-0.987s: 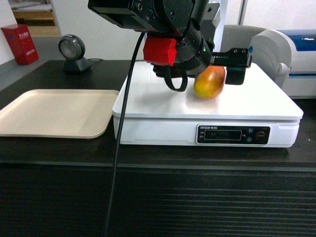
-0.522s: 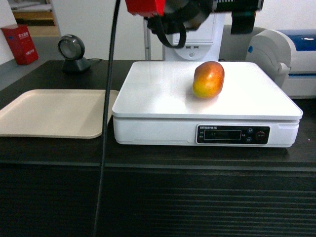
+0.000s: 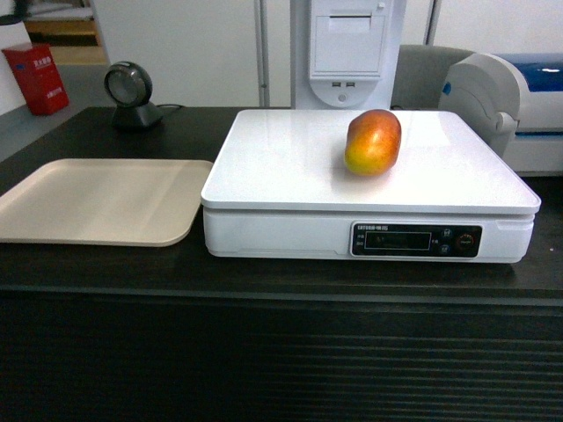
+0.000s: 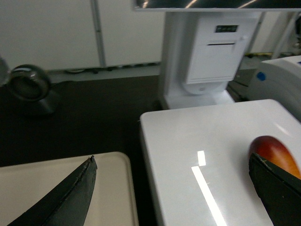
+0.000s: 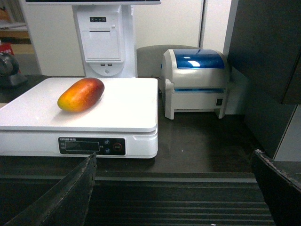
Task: Place dark red mango on scale at checkout
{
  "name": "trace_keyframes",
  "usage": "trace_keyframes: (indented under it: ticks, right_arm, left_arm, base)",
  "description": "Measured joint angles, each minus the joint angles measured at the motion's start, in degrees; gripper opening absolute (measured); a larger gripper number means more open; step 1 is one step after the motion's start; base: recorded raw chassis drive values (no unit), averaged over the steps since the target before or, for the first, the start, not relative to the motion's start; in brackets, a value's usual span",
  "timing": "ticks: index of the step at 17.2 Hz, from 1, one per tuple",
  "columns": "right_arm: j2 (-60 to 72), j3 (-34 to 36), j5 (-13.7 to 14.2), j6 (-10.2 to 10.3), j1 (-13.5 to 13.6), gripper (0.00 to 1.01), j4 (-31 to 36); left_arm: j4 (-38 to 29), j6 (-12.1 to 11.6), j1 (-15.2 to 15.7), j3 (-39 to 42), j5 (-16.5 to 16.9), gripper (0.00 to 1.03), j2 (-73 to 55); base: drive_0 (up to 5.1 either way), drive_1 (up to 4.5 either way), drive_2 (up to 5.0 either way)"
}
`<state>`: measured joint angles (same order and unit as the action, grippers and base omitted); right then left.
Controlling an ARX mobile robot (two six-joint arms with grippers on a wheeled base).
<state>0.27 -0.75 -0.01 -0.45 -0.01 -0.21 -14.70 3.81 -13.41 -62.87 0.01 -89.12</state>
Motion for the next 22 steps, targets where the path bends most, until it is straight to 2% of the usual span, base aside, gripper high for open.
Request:
trace_keyframes:
  ticks: [3,5,6,9,11,13,14,15,16,17,18,21,22]
  right_arm:
    - [0.0,0.0,0.0,0.0,0.0,0.98,0.0]
    - [0.0,0.0,0.0,0.0,0.0,0.98,0.0]
    - [0.0,0.0,0.0,0.0,0.0,0.98,0.0]
    - [0.0,0.0,0.0,0.0,0.0,0.98,0.0]
    - [0.0,0.0,0.0,0.0,0.0,0.98,0.0]
    - [0.0,0.0,0.0,0.0,0.0,0.98,0.0]
    - [0.0,0.0,0.0,0.0,0.0,0.98,-0.02]
    - [0.0,0.0,0.0,0.0,0.0,0.98,0.0]
    - [0.0,0.0,0.0,0.0,0.0,0.98,0.0]
    - [0.0,0.0,0.0,0.0,0.0,0.98,-0.02]
    - [0.0,0.0,0.0,0.0,0.0,0.98,0.02]
    - [0.0,0.0,0.02,0.0,0.0,0.98,-0.02]
    - [0.0,0.0,0.0,0.0,0.0,0.98,0.0]
  left_arm:
    - [0.44,-1.09,9.97,9.09,2.73,0.98,8.66]
    - [0.9,-1.99,13.73,12.9,4.04,0.98,15.08]
    - [1.01,-3.34,15.72,15.37,5.05,0.98,20.2]
    - [6.4,-5.79,19.3,18.05,8.72,0.98,30.12]
    - [10.1,-7.74,23.02,20.61,12.09,0.98,37.24]
    - [12.39,-9.7,30.97,23.67,15.98,0.98,45.03]
    - [13.6,-10.12,36.3,25.18,18.23,0.98,48.39]
    - [12.92,-9.57,41.11,26.77,22.08,0.95,50.71]
    - [12.76,-6.73,47.76,31.15,30.34,0.81,55.69]
    - [15.96,-5.53,50.97,36.24,36.22,0.68,61.66]
    - [15.43,-4.98,51.3,40.76,37.29,0.56,66.88]
    - [14.93,-4.63,49.27,42.56,35.41,0.47,69.22]
    - [14.88,-4.37,47.08,43.8,33.53,0.4,70.86]
  base:
    - [0.0,0.0,0.0]
    - [0.0,0.0,0.0]
    - [0.0,0.0,0.0]
    - [0.0,0.0,0.0]
    - [0.0,0.0,0.0]
    - [0.0,0.0,0.0]
    - [0.0,0.0,0.0]
    - [0.0,0.0,0.0]
    - [0.0,0.0,0.0]
    - [0.0,0.0,0.0]
    - [0.0,0.0,0.0]
    - [0.0,0.0,0.0]
    - [0.0,0.0,0.0]
